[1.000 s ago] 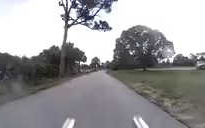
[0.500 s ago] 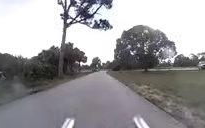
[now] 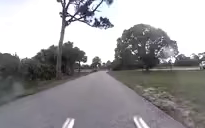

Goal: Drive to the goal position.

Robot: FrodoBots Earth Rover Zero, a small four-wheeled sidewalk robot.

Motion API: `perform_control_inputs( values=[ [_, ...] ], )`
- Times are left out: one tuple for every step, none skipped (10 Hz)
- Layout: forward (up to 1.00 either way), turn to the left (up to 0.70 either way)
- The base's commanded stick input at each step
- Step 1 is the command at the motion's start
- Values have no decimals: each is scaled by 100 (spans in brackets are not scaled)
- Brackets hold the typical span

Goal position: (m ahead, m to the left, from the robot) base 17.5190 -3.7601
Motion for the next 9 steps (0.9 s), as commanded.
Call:
perform_control_inputs(
  values=[
    [85,0],
    [85,0],
    [85,0],
    [85,0],
    [85,0],
    [85,0],
    [85,0],
    [85,0],
    [85,0]
  ],
)
